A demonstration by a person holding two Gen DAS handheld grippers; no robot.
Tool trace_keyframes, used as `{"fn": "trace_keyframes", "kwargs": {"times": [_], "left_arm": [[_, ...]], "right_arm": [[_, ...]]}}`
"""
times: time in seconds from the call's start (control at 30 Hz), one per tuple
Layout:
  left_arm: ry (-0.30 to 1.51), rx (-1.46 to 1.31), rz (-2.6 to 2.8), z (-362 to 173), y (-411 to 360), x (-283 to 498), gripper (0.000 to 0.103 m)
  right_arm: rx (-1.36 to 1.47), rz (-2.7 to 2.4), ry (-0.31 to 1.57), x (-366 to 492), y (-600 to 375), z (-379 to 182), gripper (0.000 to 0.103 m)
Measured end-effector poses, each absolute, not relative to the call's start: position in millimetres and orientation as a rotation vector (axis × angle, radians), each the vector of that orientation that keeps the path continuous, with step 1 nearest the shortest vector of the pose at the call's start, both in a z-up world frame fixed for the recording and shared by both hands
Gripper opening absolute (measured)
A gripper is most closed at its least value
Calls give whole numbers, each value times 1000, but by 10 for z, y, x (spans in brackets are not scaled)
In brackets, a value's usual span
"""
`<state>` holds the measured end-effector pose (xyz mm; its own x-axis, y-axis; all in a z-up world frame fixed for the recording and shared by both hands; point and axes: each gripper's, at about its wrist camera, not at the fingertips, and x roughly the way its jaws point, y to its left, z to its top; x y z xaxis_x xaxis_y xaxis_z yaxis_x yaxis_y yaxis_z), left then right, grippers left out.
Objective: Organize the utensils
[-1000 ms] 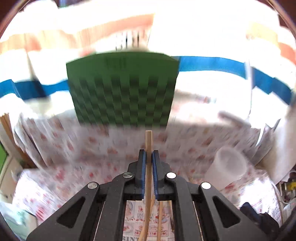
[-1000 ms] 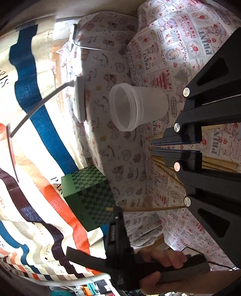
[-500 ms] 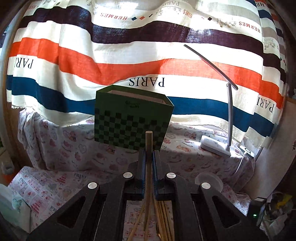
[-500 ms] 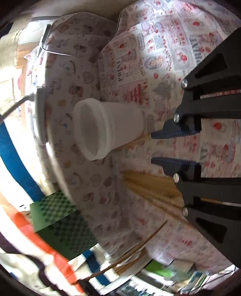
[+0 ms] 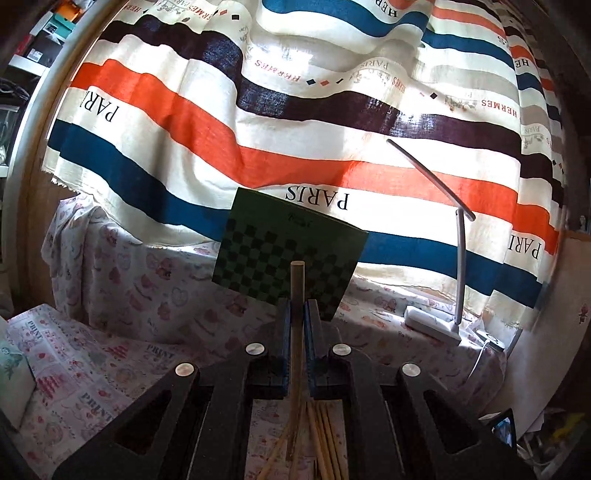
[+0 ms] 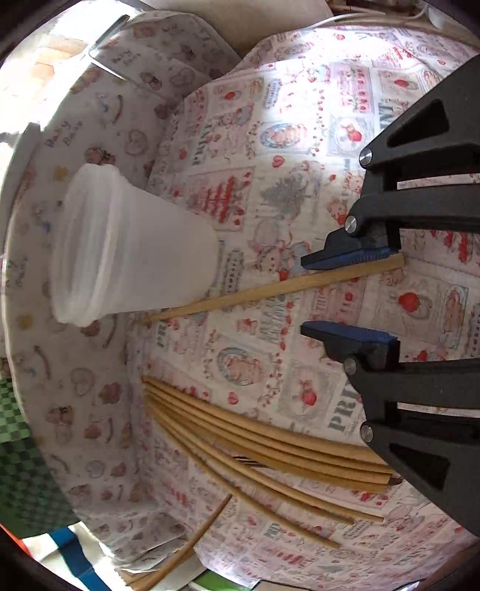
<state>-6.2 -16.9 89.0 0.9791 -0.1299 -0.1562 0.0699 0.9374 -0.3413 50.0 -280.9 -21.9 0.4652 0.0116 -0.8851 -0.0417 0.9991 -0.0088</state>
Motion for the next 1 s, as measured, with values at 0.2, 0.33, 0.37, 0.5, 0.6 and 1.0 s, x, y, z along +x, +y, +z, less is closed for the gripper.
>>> {"fn": "trace_keyframes", "kwargs": {"times": [0.2,0.33,0.37,0.5,0.6,1.0], "left_arm": [[209,-342,-78,796,-132,-17,6],[233,-335,-95,836,-135,-40,6],[240,-329,-101,847,-142,-38,6],[278,-316,-137,902,-144,-44,6],[306,-304,-197,936,-125,-25,6],[332,-347,-283,907,23,70,6]], "right_arm": [[-28,23,1049,520,-2848,-250,9],[-22,29,906,408,-2806,-37,9],[-10,43,835,344,-2799,62,9],[40,57,535,18,-2823,423,8],[106,80,367,-193,-2882,603,8],[250,133,176,-560,-3105,883,7]]}}
